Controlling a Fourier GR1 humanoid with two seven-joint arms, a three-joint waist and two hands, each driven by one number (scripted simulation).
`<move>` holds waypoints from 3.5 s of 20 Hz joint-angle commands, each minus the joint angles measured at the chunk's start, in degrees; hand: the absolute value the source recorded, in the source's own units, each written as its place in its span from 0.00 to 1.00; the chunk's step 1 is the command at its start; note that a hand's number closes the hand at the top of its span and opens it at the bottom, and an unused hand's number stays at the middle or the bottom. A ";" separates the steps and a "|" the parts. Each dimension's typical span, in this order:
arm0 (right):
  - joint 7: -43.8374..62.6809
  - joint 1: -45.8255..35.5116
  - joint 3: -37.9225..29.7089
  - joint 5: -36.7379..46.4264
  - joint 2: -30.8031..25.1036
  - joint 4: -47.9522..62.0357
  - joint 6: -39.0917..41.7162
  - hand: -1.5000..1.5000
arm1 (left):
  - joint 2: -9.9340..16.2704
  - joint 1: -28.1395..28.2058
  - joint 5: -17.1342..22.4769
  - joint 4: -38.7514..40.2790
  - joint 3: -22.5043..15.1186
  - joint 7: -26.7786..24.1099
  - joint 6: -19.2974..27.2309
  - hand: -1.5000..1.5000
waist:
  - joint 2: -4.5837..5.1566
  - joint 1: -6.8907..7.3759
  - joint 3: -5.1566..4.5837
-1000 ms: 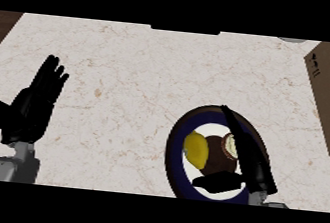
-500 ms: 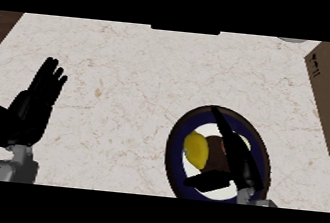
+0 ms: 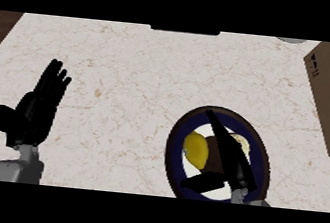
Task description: Pick the lemon from the plate and place it in the cardboard box
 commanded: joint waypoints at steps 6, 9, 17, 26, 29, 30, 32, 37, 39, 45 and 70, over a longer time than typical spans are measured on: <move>4.45 -5.97 2.27 0.18 0.60 3.17 -2.43 0.00 | 0.25 0.92 0.93 -3.54 1.19 2.89 -1.29 0.50 | 0.18 0.11 0.12; -2.17 -6.09 -0.89 0.32 0.61 8.85 -2.06 1.00 | 0.30 0.70 0.12 -3.29 1.49 2.49 -1.19 0.50 | 0.19 0.12 0.13; -6.56 -3.24 3.14 9.93 0.04 7.09 -7.09 1.00 | 0.22 -3.70 -1.01 -2.17 1.21 6.04 0.50 0.50 | 0.19 -0.03 0.13; 10.94 -31.17 -5.08 20.93 -7.44 25.02 4.06 1.00 | -2.38 -0.31 -1.44 -4.55 -1.87 4.19 0.06 0.50 | 0.58 2.59 0.08; 9.45 -39.34 -5.81 23.89 -6.08 33.26 0.90 1.00 | 0.82 -0.26 0.99 -4.23 0.80 4.04 -3.13 0.50 | 0.62 2.27 0.11; 7.10 -39.28 -5.11 25.42 -6.88 34.58 -1.11 1.00 | -2.13 -1.10 -2.14 -0.49 -0.66 1.20 0.09 0.50 | 0.65 1.41 0.11; 7.35 -45.18 -6.60 24.99 -7.12 35.02 1.29 1.00 | -0.82 -1.70 -0.89 -3.30 -0.28 4.70 -0.68 0.50 | 0.43 1.24 0.12; 8.84 -46.01 -2.25 29.08 -5.66 30.41 6.10 1.00 | -0.17 -2.08 -0.64 -1.58 1.45 3.87 -0.59 0.50 | 0.14 0.20 0.10; 10.12 -44.47 -4.03 28.14 -6.86 23.48 7.75 1.00 | -1.69 -2.18 -2.43 -3.53 -0.56 5.82 1.48 0.50 | 0.04 -0.15 0.12; 21.27 -52.67 -12.52 29.82 -6.40 19.96 -0.32 1.00 | -1.11 1.18 -0.59 -3.61 0.68 2.89 -0.80 0.50 | -0.10 -0.13 0.09; 9.16 -47.22 -31.90 31.39 -30.01 37.26 -10.98 1.00 | -1.97 -2.51 -1.93 -3.81 -0.38 5.45 0.67 0.50 | 0.46 0.60 0.14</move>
